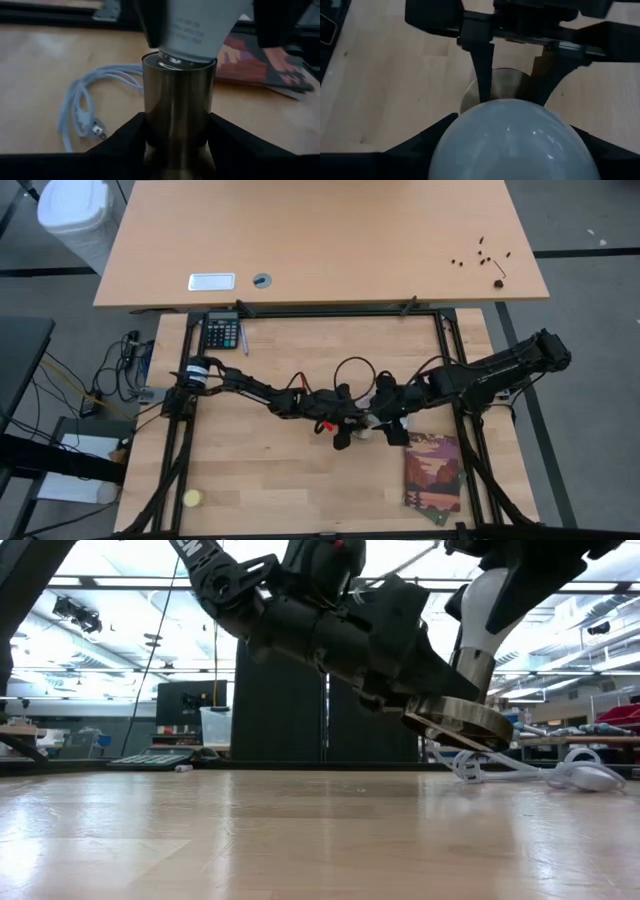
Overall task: Screw lightbulb
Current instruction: Insert the lightbulb into the lamp socket
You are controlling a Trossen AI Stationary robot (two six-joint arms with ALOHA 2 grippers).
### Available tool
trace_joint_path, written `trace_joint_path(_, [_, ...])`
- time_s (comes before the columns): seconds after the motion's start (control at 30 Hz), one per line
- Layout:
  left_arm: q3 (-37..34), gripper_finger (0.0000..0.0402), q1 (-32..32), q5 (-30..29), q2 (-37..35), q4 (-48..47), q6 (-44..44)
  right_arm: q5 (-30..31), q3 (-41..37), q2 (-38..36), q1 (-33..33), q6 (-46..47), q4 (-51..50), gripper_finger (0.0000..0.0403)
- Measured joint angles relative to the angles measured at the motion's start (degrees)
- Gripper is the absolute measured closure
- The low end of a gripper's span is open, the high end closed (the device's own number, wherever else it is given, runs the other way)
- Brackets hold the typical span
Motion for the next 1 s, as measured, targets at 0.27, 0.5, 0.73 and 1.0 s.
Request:
trace_joint_path(0.27, [-1.05, 0.0213, -0.42, -3.91, 2.36, 6.95, -0.40, 0.00, 0.02, -0.02, -2.56, -1.10, 0.45, 0.0125])
trace_joint_path(0.5, [-1.03, 0.0213, -1.34, -7.90, 2.54, 7.44, 0.16, -1.06, 0.07, -0.02, -4.38, -0.98, -0.77, 0.0135])
trace_joint_path(0.73, [-1.03, 0.0213, -2.45, -10.84, 2.54, 7.26, 1.44, -1.41, 0.11, -0.02, -5.39, 3.48, -1.43, 0.0129])
trace_joint_path(1.0, [-1.03, 0.0213, -3.66, -13.09, 2.54, 7.41, 1.77, 3.83, 0.07, -0.02, -5.36, 11.57, -0.36, 0.0129])
